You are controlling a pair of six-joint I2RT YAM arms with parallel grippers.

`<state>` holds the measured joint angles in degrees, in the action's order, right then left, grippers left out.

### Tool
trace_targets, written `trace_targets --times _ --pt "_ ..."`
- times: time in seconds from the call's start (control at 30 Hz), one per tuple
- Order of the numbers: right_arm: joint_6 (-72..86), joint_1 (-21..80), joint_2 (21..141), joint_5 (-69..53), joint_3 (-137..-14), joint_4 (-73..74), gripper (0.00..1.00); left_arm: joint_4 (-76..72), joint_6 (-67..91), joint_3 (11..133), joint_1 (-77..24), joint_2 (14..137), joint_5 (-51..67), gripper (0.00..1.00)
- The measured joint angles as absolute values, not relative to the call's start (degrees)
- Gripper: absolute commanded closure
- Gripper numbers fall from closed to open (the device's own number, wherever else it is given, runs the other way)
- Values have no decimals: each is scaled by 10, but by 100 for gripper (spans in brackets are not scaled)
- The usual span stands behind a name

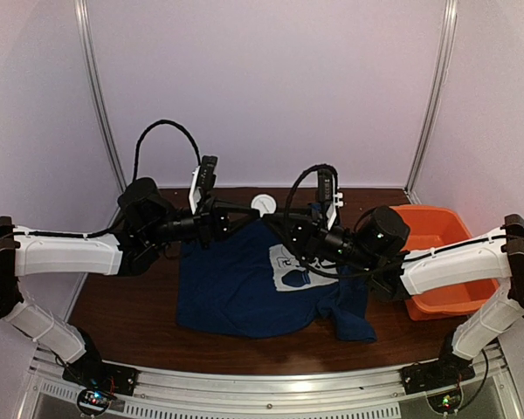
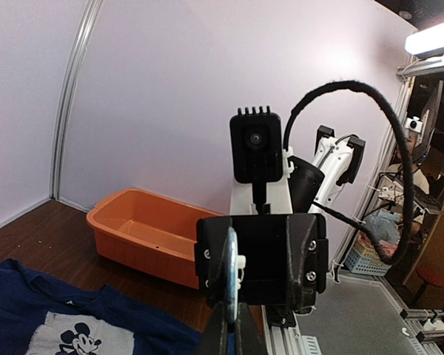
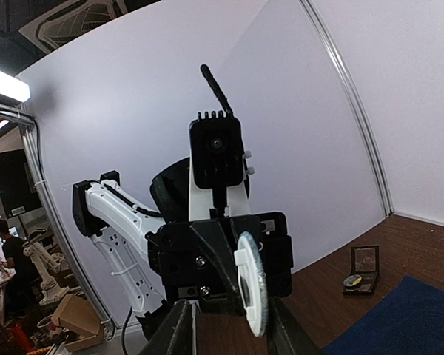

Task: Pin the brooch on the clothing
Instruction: Pass from the left arm to the right

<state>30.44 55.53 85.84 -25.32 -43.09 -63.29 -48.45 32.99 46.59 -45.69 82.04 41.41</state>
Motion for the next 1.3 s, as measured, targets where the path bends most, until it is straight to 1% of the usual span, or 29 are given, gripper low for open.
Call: trace_targets --times 0.5,0.7,0.83,0.93,1.0,1.03,1.07,1.1,1.2,1.3 --pt "304 556 862 -257 -424 -660 71 -499 341 465 -457 822 416 100" --pt "302 556 862 -257 -423 -662 78 -510 345 465 -457 826 423 100" --pt "302 556 862 -257 -423 -663 79 -512 345 465 -457 826 425 100" --pt "302 556 862 -257 -423 -663 82 -513 346 465 -457 826 425 100" --pt "302 556 862 -257 -423 -663 78 -514 347 465 -457 826 426 100" --pt "301 556 862 -258 -423 -663 73 -514 347 465 -457 826 427 100" --pt "300 556 862 -258 -423 -663 71 -514 347 465 -457 826 426 100" --pt "301 557 862 -259 -423 -663 70 -514 347 465 -457 826 426 100" --pt "302 557 863 -262 -423 -665 74 -514 347 465 -457 826 425 100" --pt "302 557 868 -263 -424 -668 76 -514 347 465 -457 826 425 100"
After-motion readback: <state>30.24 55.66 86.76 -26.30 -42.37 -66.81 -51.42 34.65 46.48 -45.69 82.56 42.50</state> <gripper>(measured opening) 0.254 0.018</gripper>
